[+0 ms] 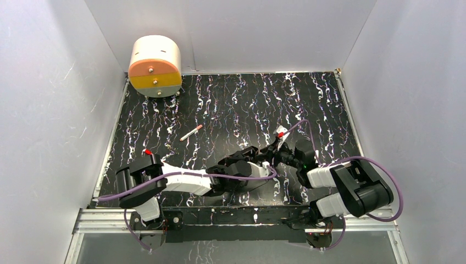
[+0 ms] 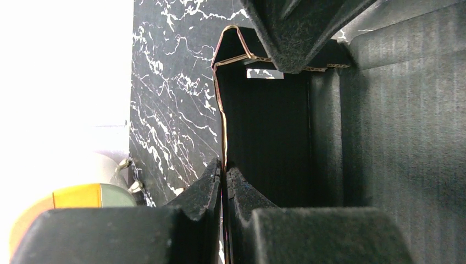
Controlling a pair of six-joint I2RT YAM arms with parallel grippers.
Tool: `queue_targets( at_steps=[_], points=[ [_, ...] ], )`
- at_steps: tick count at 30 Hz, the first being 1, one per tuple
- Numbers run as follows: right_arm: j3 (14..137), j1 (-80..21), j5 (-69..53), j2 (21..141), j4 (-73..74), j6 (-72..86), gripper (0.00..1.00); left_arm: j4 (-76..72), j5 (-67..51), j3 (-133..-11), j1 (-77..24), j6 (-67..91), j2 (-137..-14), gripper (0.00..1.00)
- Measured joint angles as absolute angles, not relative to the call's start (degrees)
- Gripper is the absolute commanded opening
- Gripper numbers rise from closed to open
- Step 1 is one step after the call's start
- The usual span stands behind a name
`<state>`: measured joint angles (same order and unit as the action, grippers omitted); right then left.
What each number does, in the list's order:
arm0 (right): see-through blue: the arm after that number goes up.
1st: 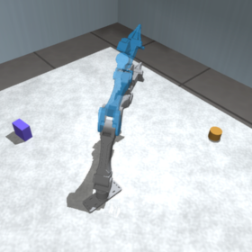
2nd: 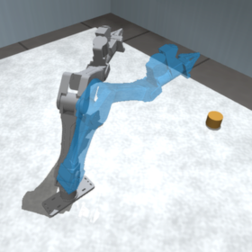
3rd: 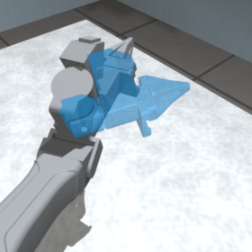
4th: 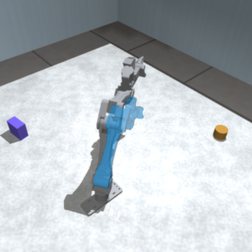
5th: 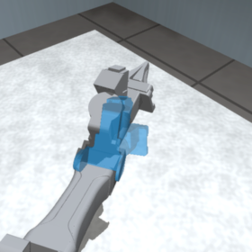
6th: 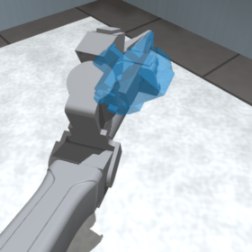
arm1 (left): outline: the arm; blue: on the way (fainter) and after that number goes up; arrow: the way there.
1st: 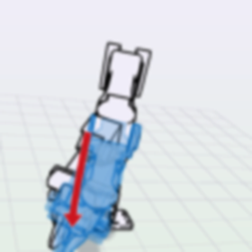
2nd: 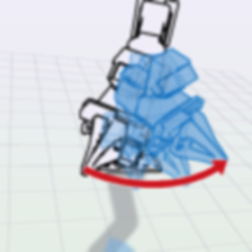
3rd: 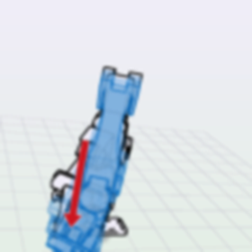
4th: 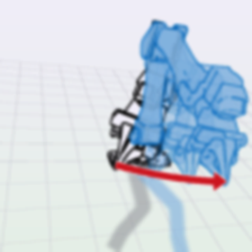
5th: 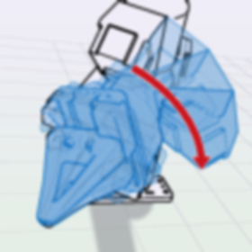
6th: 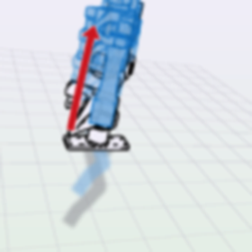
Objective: Fold the paper box
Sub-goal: Fold the paper box at the center of the board.
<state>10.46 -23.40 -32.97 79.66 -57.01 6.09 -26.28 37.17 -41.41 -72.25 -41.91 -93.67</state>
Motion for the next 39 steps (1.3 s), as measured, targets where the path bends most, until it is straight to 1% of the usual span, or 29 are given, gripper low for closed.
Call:
queue_targets(
  at_steps=[3, 7, 9, 11, 15, 17, 21, 23, 26, 29, 33, 35, 39],
  points=[
    [10.41, -23.44, -33.34, 79.66, -58.59, 5.43, 0.53, -25.41, 38.35, -42.26, -72.44, -41.82, -94.41, 0.0],
    [10.44, -23.59, -33.82, 81.12, -61.06, 4.71, 0.48, -24.71, 38.79, -42.5, -73.08, -41.67, -94.41, 0.0],
    [10.44, -23.73, -34.17, 82.74, -62.46, 4.49, 0.48, -24.62, 38.87, -42.5, -73.3, -41.56, -94.32, 0.0],
    [10.41, -24.05, -34.68, 84.16, -63.57, 4.47, 0.49, -24.64, 38.96, -42.48, -73.38, -41.54, -94.3, 0.0],
    [9.78, -24.95, -34.7, 83.57, -64.55, 4.51, 0.55, -25.36, 39.29, -42.15, -73.47, -41.82, -94.39, 0.0],
    [8.86, -25.1, -34.0, 79.66, -62.48, 4.27, 0.57, -25.8, 39.48, -41.93, -73.6, -42.04, -94.43, 0.0],
    [8.84, -25.23, -29.06, 65.58, -53.23, 3.6, 0.56, -26.72, 39.64, -41.45, -73.73, -42.46, -94.43, 0.0],
    [8.73, -25.26, -25.98, 59.99, -49.8, 3.55, 0.54, -27.27, 39.68, -41.17, -73.78, -42.72, -94.43, 0.0],
    [8.47, -25.26, -21.37, 54.37, -45.52, 3.7, 0.5, -28.1, 39.68, -40.75, -73.84, -43.18, -94.43, 0.0],
    [8.4, -25.15, -15.42, 51.68, -41.6, 4.51, 0.49, -28.4, 39.66, -40.6, -73.89, -43.64, -94.43, 0.0],
    [8.4, -24.75, -8.75, 52.21, -37.67, 5.21, 0.48, -28.36, 39.66, -40.6, -73.91, -43.72, -94.43, 0.0],
    [8.47, -24.58, -6.74, 54.13, -36.71, 5.37, 0.45, -28.32, 39.66, -40.62, -73.91, -43.72, -94.45, 0.0],
    [9.02, -24.34, -7.01, 60.84, -36.42, 5.28, 0.43, -27.94, 40.18, -41.04, -73.91, -43.72, -94.91, 0.0]
  ],
)
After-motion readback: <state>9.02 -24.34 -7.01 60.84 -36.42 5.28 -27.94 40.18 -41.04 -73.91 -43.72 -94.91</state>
